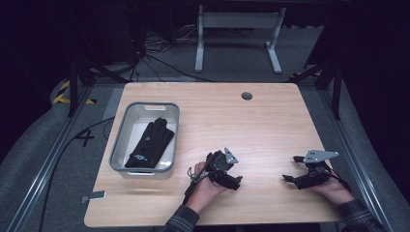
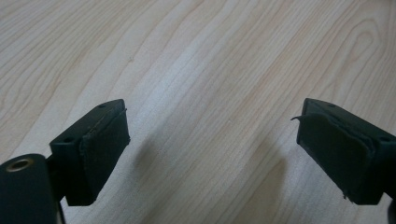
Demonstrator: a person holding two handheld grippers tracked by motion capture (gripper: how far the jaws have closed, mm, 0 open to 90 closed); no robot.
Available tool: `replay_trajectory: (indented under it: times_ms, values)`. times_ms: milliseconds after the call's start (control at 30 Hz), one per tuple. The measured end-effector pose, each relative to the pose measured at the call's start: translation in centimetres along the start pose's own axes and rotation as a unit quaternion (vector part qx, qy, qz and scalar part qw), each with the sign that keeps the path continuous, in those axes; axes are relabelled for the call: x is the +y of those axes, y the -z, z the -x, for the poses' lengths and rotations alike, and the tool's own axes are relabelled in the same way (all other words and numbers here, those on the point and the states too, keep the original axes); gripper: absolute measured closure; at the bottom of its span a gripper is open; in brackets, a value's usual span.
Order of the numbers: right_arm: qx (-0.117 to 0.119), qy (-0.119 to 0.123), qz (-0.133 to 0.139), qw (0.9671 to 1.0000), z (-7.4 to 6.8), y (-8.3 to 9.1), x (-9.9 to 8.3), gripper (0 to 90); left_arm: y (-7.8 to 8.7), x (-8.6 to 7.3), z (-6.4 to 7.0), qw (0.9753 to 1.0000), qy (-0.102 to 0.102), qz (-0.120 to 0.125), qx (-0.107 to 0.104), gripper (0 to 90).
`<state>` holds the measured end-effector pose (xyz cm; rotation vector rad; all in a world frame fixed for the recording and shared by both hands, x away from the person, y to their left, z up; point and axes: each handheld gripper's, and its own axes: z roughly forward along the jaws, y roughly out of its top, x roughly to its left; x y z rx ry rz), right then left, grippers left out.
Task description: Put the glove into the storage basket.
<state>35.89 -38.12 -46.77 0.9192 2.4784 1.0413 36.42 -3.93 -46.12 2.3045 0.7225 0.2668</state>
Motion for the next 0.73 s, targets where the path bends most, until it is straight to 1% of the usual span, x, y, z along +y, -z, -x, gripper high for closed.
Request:
replay_trajectory:
  times_ms: [67, 167, 200, 233, 267, 333, 400, 733]
  values:
    - [0.001, 0.000, 0.000, 1.0000, 0.0, 0.0, 0.0, 9.6, -0.2, -0.1, 0.0, 1.0000, 0.002, -0.006, -0.004, 8.2]
    - [0.002, 0.000, 0.000, 1.0000, 0.0, 0.0, 0.0, 9.3, -0.7, -0.2, 0.2, 0.9999, -0.006, -0.015, 0.000, 5.5]
    - [0.002, 0.000, 0.000, 1.0000, 0.0, 0.0, 0.0, 9.2, -0.9, -0.2, 0.2, 0.9998, -0.008, -0.016, -0.002, 4.0]
    - [0.002, 0.000, -0.001, 1.0000, 0.0, 0.0, 0.0, 9.2, -1.1, -0.3, 0.2, 0.9998, -0.006, -0.016, -0.007, 1.9]
    - [0.002, 0.001, -0.001, 1.0000, 0.0, 0.0, 0.0, 9.1, -1.1, -0.3, 0.2, 0.9999, -0.007, -0.010, -0.008, 0.0]
    - [0.002, 0.001, 0.000, 1.0000, 0.0, 0.0, 0.0, 9.1, -1.2, -0.4, 0.2, 0.9999, -0.010, -0.005, -0.012, 0.0]
    - [0.003, 0.001, -0.001, 1.0000, 0.0, 0.0, 0.0, 9.1, -1.2, -0.7, 0.2, 0.9998, -0.012, 0.007, -0.016, 0.0]
    - [0.003, 0.002, -0.001, 1.0000, 0.0, -0.1, 0.0, 8.8, -1.2, -0.7, 0.3, 0.9998, -0.010, 0.009, -0.014, 0.0]
